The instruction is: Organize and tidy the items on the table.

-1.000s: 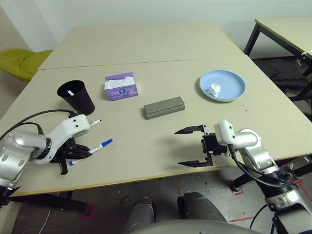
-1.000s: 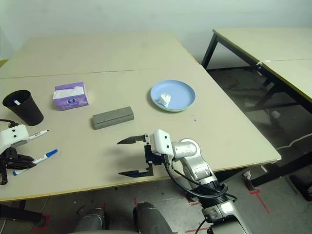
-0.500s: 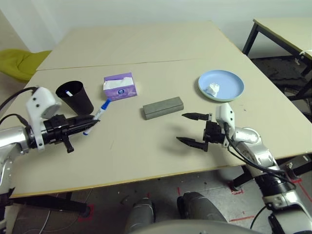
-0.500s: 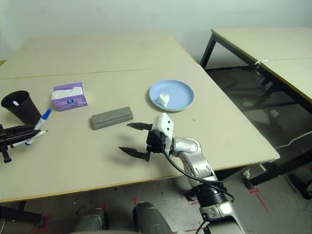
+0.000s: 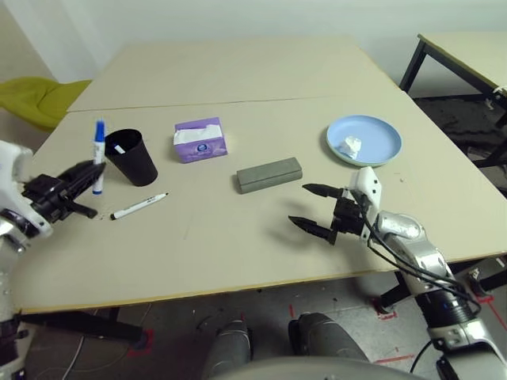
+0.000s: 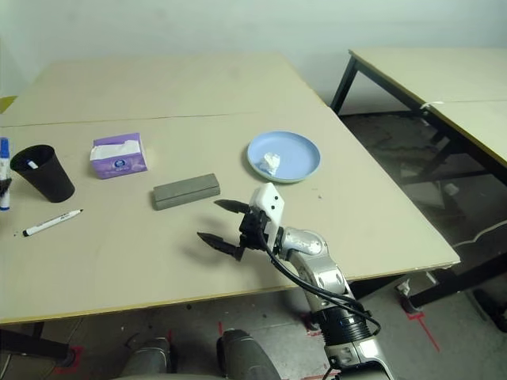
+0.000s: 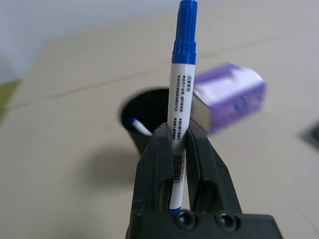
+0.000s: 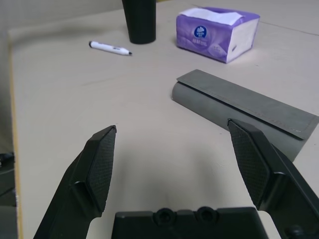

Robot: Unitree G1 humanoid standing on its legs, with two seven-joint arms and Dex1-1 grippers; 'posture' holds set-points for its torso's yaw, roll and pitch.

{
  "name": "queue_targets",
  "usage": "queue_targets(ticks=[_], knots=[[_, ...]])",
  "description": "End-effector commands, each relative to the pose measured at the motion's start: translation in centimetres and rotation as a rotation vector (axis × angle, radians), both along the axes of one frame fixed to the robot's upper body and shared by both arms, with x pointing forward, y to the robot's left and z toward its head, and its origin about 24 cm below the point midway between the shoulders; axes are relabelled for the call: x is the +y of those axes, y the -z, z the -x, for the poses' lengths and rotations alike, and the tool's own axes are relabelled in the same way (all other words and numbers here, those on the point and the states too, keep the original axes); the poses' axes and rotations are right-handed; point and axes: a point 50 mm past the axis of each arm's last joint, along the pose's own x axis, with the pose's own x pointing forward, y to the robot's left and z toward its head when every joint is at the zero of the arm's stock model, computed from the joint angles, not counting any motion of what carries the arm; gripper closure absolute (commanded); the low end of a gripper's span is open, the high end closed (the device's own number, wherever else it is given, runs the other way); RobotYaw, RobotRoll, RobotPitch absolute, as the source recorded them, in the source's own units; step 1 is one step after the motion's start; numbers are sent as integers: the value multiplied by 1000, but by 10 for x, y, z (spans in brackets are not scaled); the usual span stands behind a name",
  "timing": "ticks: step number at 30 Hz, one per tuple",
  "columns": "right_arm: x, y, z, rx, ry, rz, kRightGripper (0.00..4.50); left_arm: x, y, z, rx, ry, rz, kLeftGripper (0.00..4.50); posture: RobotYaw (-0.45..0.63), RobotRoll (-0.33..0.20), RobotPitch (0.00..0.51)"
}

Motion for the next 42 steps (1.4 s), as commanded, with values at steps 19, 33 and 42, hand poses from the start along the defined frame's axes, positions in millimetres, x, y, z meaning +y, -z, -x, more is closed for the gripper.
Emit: queue_targets(ticks=[19,33,42], knots=[[-3,5,2,-6,-6,116,0,-11,-12,-36,-55,-97,-47,4252,-76,0,64],[-5,1,4,-9,3,114,0,-12,-13,-54,-146,-125,-38,4252,-88,0,70],[-8,-1,7,1,20,124,0,-17,-6,-73,-208,-114,-29,4252,-111,0,73]])
